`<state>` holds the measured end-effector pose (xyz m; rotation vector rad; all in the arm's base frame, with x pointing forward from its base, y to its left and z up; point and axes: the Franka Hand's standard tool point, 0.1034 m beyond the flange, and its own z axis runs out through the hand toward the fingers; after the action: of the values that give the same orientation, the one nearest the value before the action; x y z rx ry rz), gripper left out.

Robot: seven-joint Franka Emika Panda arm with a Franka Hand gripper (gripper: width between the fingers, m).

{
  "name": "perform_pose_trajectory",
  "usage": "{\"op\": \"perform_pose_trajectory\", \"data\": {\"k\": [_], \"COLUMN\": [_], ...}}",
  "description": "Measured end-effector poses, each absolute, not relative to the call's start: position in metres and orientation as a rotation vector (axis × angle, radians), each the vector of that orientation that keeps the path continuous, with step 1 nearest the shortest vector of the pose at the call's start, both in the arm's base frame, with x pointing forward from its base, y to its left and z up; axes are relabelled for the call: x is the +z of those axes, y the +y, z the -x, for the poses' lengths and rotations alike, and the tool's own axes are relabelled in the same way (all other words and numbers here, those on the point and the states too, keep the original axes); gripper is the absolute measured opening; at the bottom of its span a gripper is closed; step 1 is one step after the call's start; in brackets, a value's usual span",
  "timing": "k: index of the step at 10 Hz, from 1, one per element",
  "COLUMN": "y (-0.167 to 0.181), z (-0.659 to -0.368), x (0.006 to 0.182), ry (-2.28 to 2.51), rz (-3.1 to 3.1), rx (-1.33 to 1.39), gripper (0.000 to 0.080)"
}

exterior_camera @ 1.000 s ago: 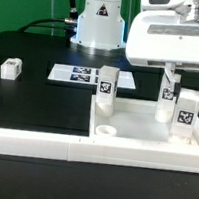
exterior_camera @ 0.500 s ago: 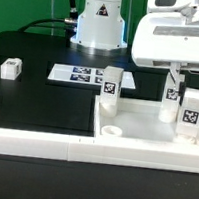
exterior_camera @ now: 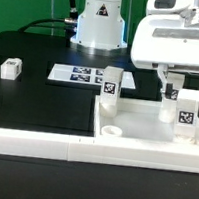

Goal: Assemble square table

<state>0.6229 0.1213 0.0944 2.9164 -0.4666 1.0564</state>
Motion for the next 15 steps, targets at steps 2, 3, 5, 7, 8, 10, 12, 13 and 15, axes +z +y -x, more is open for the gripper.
{"op": "perform_pose_trajectory", "data": {"k": [2, 3, 5, 7, 8, 10, 12, 13, 15], "y": [0.121, 0.121, 0.118, 0.104, 0.104, 0.103, 0.105, 0.105, 0.101], "z": [-0.623, -0.623, -0.624, -0.633, -0.637, -0.643, -0.646, -0.644, -0.639], "x": [0.094, 0.094, 0.095, 0.118, 0.119, 0.118, 0.111, 0.105, 0.097], "ry": [-0.466, -0.467, -0.466, -0.545, -0.574, -0.605, -0.667, -0.684, -0.741], "rz": [-2.916, -2.916, -2.927, -2.984, -3.025, -3.043, -3.147, -3.169, -3.243], "rx": [1.056, 1.055, 1.032, 0.963, 0.894, 0.859, 0.587, 0.501, 0.194], "gripper": [0.0649, 0.0649, 0.0649, 0.0649, 0.0649, 0.0649, 0.0649, 0.0649, 0.0649]}}
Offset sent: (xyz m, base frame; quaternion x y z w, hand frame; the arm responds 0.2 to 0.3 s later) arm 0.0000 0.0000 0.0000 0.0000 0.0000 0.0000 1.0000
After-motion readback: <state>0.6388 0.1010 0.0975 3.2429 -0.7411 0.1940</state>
